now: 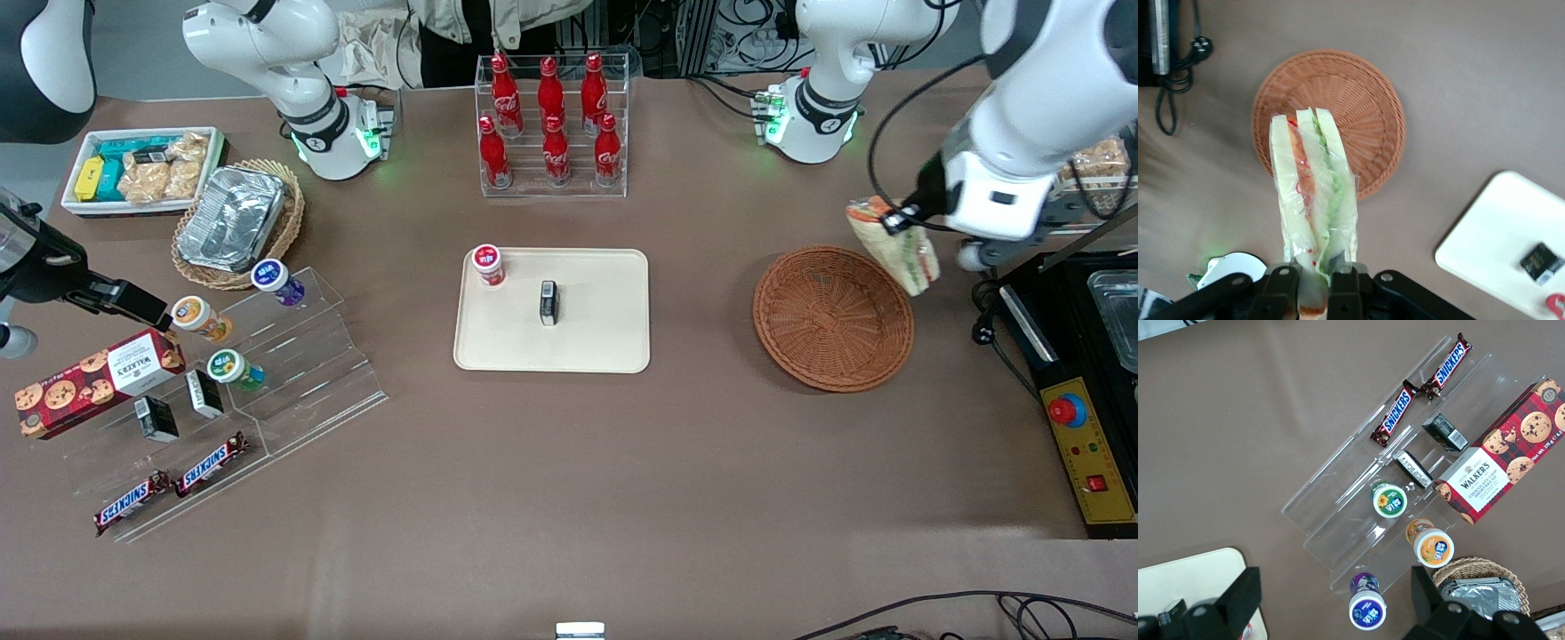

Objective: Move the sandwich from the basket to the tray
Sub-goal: 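Carry the sandwich over to the cream tray with the left gripper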

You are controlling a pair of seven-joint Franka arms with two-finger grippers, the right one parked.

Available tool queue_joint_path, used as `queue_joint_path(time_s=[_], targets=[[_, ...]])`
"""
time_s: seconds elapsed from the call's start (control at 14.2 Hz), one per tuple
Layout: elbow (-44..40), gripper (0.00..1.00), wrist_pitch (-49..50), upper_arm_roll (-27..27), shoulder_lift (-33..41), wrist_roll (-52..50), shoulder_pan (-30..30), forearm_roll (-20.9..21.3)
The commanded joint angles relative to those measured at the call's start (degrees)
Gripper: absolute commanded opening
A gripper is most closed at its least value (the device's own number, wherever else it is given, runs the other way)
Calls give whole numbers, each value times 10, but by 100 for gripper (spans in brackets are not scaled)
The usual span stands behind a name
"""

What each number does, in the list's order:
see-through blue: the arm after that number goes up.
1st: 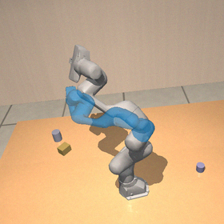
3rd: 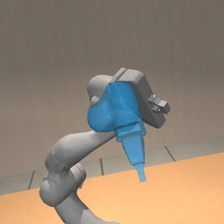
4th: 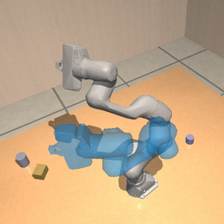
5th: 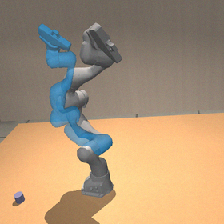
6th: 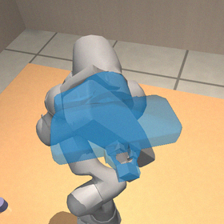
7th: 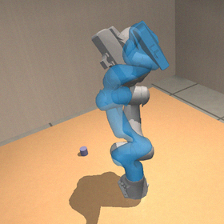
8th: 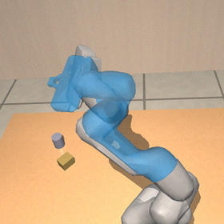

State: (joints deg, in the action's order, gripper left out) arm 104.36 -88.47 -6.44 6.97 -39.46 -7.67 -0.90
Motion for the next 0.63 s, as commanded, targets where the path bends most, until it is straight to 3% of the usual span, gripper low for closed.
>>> queue_joint_path(time_s=[0.0, 0.35, 0.56], targets=[[-13, 0, 14, -52, -12, -1, -2, -4], [-13, 0, -6, -140, -65, -25, -27, -5], [-4, 0, -99, -141, -103, -87, -75, -12]])
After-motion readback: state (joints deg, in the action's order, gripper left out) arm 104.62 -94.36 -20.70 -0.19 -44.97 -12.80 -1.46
